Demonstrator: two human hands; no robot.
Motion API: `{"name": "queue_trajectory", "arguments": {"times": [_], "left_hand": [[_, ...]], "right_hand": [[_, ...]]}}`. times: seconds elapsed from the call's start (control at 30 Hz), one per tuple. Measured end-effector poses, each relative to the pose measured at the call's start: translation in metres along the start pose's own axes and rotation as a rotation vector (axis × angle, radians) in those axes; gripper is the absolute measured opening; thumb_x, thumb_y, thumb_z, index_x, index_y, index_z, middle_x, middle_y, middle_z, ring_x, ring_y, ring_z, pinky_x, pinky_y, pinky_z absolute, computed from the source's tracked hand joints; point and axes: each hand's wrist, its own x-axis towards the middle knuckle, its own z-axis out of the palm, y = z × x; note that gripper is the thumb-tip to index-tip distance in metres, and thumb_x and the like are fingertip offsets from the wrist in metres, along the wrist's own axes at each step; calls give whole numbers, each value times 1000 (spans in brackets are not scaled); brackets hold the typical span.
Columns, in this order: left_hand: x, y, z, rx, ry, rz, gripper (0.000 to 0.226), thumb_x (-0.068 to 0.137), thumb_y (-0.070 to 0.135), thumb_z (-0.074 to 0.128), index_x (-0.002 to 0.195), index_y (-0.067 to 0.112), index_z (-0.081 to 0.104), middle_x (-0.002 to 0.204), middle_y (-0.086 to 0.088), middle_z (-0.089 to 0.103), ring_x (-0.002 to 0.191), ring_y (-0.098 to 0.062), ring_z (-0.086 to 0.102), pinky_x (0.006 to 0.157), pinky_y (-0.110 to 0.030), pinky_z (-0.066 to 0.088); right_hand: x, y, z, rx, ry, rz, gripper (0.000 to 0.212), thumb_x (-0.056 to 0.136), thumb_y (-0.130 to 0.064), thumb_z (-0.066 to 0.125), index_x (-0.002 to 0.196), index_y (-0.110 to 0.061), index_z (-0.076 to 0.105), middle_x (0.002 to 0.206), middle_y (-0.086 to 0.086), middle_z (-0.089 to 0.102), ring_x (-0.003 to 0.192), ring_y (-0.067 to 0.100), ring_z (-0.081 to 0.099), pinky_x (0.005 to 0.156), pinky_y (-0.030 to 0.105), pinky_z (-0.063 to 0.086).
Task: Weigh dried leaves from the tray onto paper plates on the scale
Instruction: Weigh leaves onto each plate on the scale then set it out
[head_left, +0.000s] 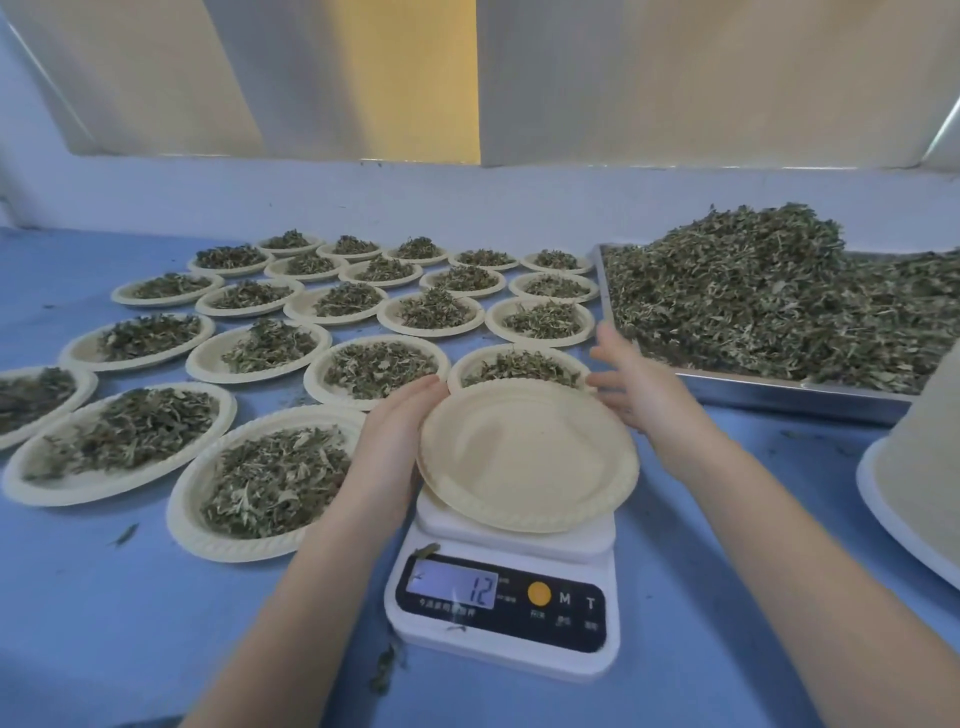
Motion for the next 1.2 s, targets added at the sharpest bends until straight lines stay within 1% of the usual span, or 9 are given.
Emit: {"name": "queue_trajectory", "arguments": {"times": [0.13, 0.3, 0.4, 0.5, 0.7, 0.8, 0.93, 1.03, 1.2], "left_hand": [[-4, 2, -2, -65, -49, 15, 48, 86, 38, 60, 131, 25, 52, 134, 4, 56, 123, -18, 53, 109, -46, 35], [-20, -1, -9, -17, -68, 57, 77, 62, 55, 63, 133, 31, 50, 136, 7, 54, 126, -15, 50, 111, -44, 33], [-22, -4, -13, -13, -80, 98, 62, 69, 48, 70, 127, 36, 52, 135, 7, 54, 126, -14, 50, 111, -44, 33], [-23, -5, -11, 10, -114, 135, 45, 73, 50, 59, 117, 44, 53, 137, 10, 51, 126, -12, 49, 111, -43, 33], [-19, -6, -10, 26, -85, 228, 47, 75, 44, 61, 121, 41, 53, 135, 13, 53, 124, -2, 49, 108, -34, 36], [-13, 2, -7, 92, -31, 404, 41, 88, 27, 59, 129, 29, 53, 132, 15, 56, 116, 9, 51, 90, -11, 43], [11, 29, 10, 302, -98, 431, 30, 88, 26, 60, 115, 39, 62, 119, 24, 60, 113, 7, 52, 88, -15, 39], [35, 47, 32, 486, -236, 414, 27, 88, 24, 61, 109, 40, 64, 115, 26, 62, 109, 12, 52, 84, -14, 36], [79, 59, 70, 671, -350, 399, 23, 87, 22, 63, 107, 33, 68, 111, 18, 66, 107, 2, 57, 93, -22, 41]], "right_hand": [[0, 13, 0, 378, 38, 30, 57, 93, -60, 38, 128, -19, 56, 117, 6, 64, 102, 18, 62, 98, 35, 45], [-2, 15, 0, 463, 64, 15, 61, 93, -62, 34, 130, -20, 56, 118, 6, 64, 108, 18, 61, 103, 36, 43], [-2, 14, -1, 482, 74, 13, 61, 93, -63, 32, 129, -20, 57, 118, 6, 65, 109, 18, 61, 102, 35, 43], [-2, 14, -1, 478, 80, 1, 61, 94, -62, 31, 130, -19, 57, 117, 5, 65, 109, 18, 61, 101, 35, 44], [1, 16, -3, 414, 68, -12, 57, 94, -61, 30, 126, -22, 58, 114, 2, 65, 105, 16, 62, 98, 36, 45], [7, 17, -4, 265, 127, -87, 40, 97, -52, 38, 117, -25, 60, 111, -3, 65, 99, 12, 62, 94, 35, 45], [26, 18, -11, -67, 244, -200, 30, 96, -35, 49, 121, -24, 60, 115, -6, 64, 106, 16, 61, 95, 37, 47], [44, 5, -21, -387, 352, -243, 25, 92, -27, 48, 111, -26, 64, 99, -7, 66, 98, 19, 64, 81, 28, 46], [96, -23, -57, -860, 456, -148, 31, 90, -25, 49, 117, -17, 62, 119, 10, 61, 108, 30, 56, 81, 33, 43]]}}
